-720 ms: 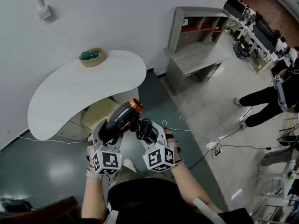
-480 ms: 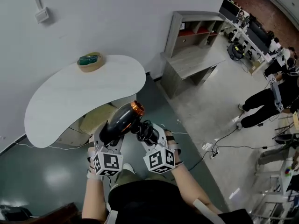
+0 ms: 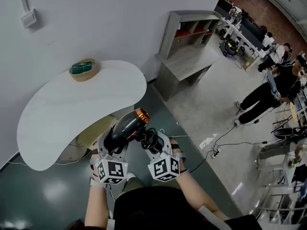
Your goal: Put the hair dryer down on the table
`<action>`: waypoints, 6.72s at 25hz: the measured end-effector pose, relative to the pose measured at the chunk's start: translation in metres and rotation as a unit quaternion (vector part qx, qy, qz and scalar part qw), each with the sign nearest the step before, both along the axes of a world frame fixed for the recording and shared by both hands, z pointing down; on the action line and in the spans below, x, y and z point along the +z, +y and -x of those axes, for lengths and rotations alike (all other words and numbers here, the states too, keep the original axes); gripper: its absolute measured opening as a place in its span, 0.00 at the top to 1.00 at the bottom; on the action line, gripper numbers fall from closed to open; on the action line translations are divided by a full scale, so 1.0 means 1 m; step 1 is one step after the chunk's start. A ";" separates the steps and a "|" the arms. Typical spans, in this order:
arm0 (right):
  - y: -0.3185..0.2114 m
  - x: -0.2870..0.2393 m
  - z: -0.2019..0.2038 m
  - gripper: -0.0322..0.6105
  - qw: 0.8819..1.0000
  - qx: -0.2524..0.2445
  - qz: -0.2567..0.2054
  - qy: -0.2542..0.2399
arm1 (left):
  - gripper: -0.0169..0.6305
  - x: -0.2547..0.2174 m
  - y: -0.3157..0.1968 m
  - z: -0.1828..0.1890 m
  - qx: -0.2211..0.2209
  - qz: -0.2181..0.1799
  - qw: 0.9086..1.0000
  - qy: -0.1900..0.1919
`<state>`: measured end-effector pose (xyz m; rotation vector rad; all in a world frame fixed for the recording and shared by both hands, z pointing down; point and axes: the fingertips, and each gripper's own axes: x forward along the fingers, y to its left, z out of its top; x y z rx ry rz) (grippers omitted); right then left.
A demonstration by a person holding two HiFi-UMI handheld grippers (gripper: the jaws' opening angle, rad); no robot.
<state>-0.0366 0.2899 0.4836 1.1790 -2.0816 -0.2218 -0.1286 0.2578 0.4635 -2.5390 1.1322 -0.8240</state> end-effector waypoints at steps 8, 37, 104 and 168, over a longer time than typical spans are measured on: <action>-0.061 0.018 -0.033 0.55 1.000 0.002 0.012 -0.002 | 0.48 0.018 -0.061 -0.033 0.000 0.012 1.000 -0.006; -0.275 0.034 -0.217 0.55 0.991 -0.116 0.049 -0.042 | 0.48 0.022 -0.250 -0.215 -0.129 0.046 0.989 -0.056; -0.497 0.242 0.004 0.53 0.651 -0.676 0.216 0.270 | 0.48 0.262 -0.370 -0.057 -0.675 0.276 0.637 0.251; -0.474 0.117 0.030 0.65 0.762 -0.590 0.111 0.243 | 0.74 0.120 -0.263 0.008 -0.631 0.208 0.699 0.265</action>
